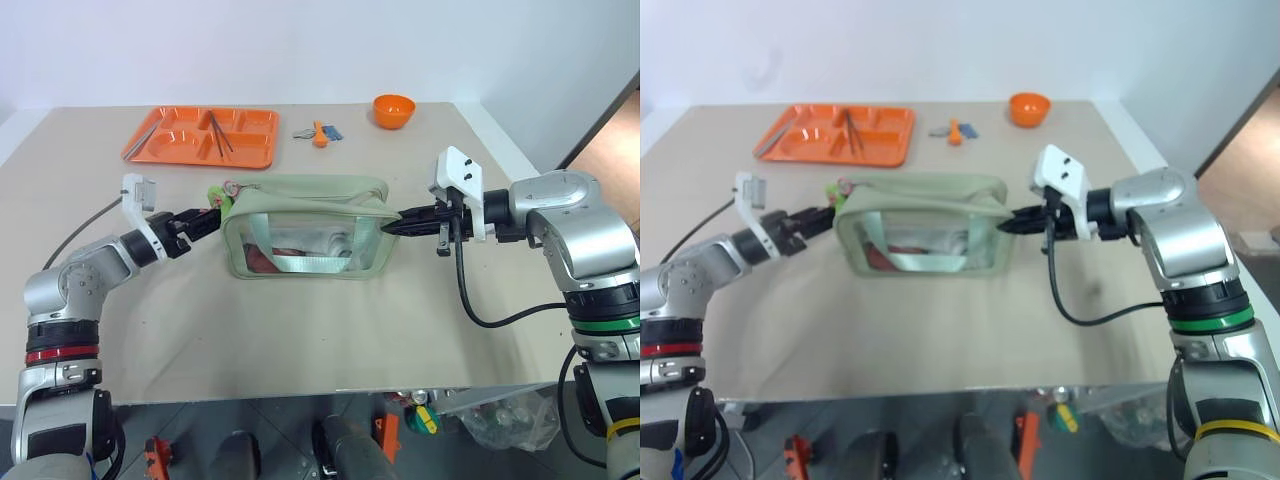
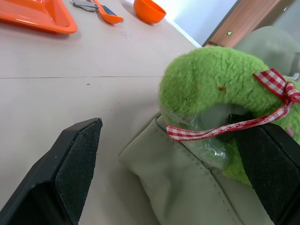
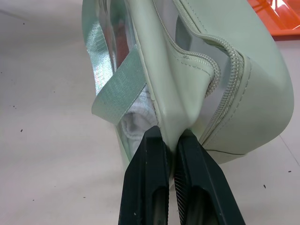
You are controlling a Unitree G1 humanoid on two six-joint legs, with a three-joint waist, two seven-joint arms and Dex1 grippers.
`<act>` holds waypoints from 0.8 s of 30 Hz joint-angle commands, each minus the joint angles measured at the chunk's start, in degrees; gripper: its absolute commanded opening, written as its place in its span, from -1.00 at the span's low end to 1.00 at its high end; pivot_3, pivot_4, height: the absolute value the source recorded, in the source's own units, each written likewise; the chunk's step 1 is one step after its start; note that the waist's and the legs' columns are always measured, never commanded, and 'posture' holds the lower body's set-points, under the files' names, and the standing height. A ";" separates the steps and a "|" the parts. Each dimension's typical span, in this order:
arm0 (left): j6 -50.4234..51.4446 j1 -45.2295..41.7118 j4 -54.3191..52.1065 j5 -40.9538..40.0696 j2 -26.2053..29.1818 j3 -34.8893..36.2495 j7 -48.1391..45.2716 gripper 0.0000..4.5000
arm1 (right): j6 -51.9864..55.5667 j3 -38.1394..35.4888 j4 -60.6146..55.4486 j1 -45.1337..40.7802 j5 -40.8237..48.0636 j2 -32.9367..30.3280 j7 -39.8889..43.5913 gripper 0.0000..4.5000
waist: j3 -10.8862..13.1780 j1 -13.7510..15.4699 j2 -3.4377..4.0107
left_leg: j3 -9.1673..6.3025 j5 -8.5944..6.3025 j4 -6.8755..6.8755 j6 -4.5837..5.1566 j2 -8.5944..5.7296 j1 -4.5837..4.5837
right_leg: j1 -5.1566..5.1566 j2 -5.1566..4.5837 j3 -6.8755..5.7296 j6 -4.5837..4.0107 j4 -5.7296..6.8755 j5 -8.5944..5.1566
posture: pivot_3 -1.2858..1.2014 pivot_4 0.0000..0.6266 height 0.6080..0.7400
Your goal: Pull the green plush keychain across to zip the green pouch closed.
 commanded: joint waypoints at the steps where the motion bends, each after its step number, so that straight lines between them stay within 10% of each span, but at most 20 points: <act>1: -1.47 -0.99 0.16 -0.23 0.22 1.81 -0.93 1.00 | -0.25 -1.67 -2.09 -0.53 1.06 -0.35 -0.06 -0.97 | 0.00 0.00 0.00 | 0.00 0.00 0.00 0.00 0.00 0.00 | 0.00 0.00 0.00 0.00 0.00 0.00 | 0.03 -0.52 1.00; 14: -2.41 -1.03 1.18 -0.80 0.40 2.35 -3.23 -0.99 | -0.24 -1.38 -1.87 -1.21 1.04 -0.08 -0.38 -1.00 | 0.00 0.00 0.00 | 0.01 0.00 0.00 -0.01 -0.01 0.00 | 0.00 0.01 0.00 0.00 0.00 0.00 | 0.03 -0.52 1.00; 24: -3.42 -4.64 -1.43 -1.90 1.02 4.63 -1.12 -0.99 | -0.35 -1.25 -1.74 -1.30 1.17 0.22 -0.58 -1.00 | 0.00 0.02 0.00 | 0.00 0.01 0.00 -0.01 0.00 -0.01 | 0.00 0.02 -0.01 0.00 0.00 0.00 | 0.03 -0.52 1.00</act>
